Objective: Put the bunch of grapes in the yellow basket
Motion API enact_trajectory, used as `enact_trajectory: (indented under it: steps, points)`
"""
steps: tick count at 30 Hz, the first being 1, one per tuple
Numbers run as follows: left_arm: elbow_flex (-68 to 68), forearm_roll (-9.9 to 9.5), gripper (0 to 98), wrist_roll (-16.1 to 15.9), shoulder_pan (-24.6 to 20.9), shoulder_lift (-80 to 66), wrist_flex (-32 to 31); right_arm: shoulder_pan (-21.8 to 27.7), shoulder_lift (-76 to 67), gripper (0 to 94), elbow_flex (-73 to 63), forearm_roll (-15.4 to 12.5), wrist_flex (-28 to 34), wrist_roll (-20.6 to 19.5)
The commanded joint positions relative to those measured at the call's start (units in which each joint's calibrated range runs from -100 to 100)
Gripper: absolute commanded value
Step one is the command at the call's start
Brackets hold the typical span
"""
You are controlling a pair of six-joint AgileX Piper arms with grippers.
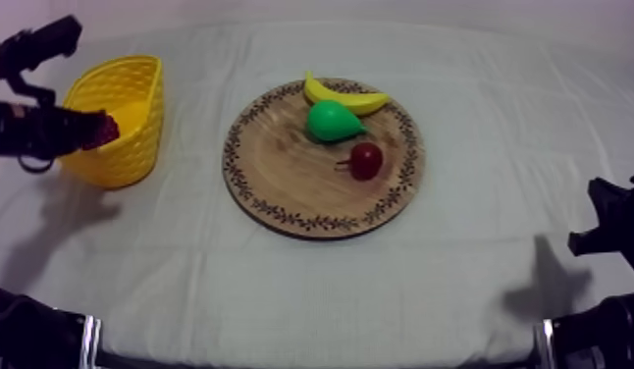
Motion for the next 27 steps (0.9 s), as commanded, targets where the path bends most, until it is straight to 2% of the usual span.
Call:
enact_trajectory:
  steps: [1,4,9,13,17,22,25,27]
  points:
    - [10.6,0.28,2.8,-1.3,-1.5,-9.5,-2.5,0.0,0.0,0.3,0.0,0.0,0.0,0.0]
    - [17.0,0.98,4.2,-3.6,-3.1,-19.1,-3.2,0.0,0.0,0.3,0.0,0.0,0.0,0.0]
    - [26.6,5.02,4.7,-11.0,-4.7,-36.4,-3.5,0.0,0.0,0.3,0.0,0.0,0.0,0.0]
    - [29.6,5.32,1.8,-13.4,-3.4,-46.0,-2.4,0.0,0.0,0.3,0.0,0.0,0.0,0.0]
    - [30.1,4.57,0.5,-14.3,-2.4,-54.0,-0.7,0.0,0.0,0.3,0.0,0.0,0.0,0.0]
    - [30.1,3.32,0.1,-11.8,-2.0,-63.2,1.3,0.0,0.0,0.3,0.0,0.0,0.0,0.0]
    - [30.4,2.04,0.0,-5.8,-1.7,-65.6,0.9,0.0,0.0,0.3,0.0,0.0,0.0,0.0]
    - [30.6,-0.21,0.0,-0.5,-1.6,-66.2,0.4,0.0,0.0,0.3,0.0,0.0,0.0,0.0]
